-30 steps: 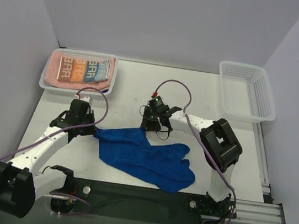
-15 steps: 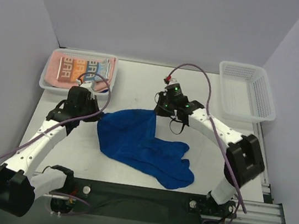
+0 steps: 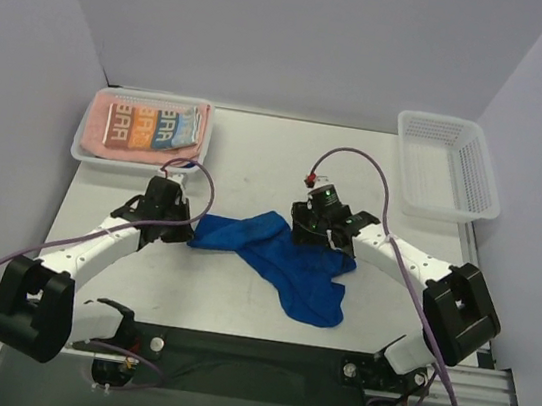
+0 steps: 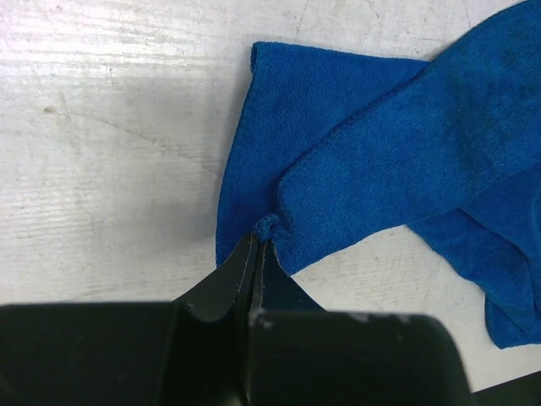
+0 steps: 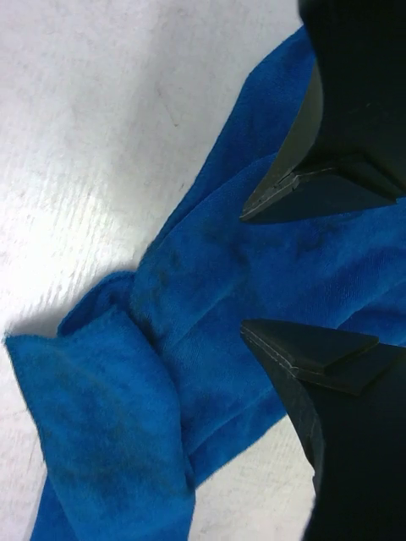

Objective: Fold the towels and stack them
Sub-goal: Flatten out the crumpled towel

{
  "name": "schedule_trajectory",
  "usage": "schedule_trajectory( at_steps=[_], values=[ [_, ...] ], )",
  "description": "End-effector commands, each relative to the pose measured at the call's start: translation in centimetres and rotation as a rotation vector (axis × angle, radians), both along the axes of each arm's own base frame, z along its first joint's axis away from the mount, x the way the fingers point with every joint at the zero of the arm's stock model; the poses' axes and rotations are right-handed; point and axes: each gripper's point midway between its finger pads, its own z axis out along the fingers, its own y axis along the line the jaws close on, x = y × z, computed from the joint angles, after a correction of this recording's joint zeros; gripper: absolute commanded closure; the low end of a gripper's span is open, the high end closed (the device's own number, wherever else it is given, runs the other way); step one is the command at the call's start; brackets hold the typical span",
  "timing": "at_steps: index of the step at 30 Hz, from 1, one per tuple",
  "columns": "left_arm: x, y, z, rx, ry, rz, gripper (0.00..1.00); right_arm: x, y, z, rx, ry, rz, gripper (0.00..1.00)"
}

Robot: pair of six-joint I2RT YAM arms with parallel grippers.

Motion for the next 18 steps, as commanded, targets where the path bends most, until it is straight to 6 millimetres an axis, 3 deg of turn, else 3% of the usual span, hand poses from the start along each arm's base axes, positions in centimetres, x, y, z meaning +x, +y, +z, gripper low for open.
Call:
schedule_trajectory(
  at_steps=[1, 5, 7, 8, 10, 12, 18],
  values=[
    [1.8, -0.9, 1.4, -0.034, -0.077, 0.001, 1.0, 1.9, 2.0, 3.5, 0.076, -0.073, 0.109, 0.51],
    [1.1, -1.0, 0.7, -0.025, -0.052, -0.01, 1.0, 2.9, 3.8, 3.4, 0.084, -0.039, 0.277, 0.52],
    [0.8, -1.1, 0.4, -0.017, -0.04, -0.015, 1.0, 4.5, 4.8, 4.9, 0.112, -0.059, 0.327, 0.52],
    [0.5, -1.0, 0.1, -0.012, -0.029, -0.015, 1.0, 5.2, 5.3, 4.0, 0.103, -0.027, 0.354, 0.52],
    [0.3, -1.0, 0.0, -0.008, -0.022, -0.014, 1.0, 6.8, 6.0, 4.6, 0.093, -0.046, 0.36, 0.52],
    [0.1, -1.1, -0.2, -0.007, -0.012, -0.014, 1.0, 7.8, 6.3, 2.9, 0.067, -0.013, 0.348, 0.53],
    [-0.3, -0.9, -0.2, -0.002, -0.005, -0.01, 1.0, 8.9, 6.8, 0.4, 0.03, 0.02, 0.343, 0.53]
  ],
)
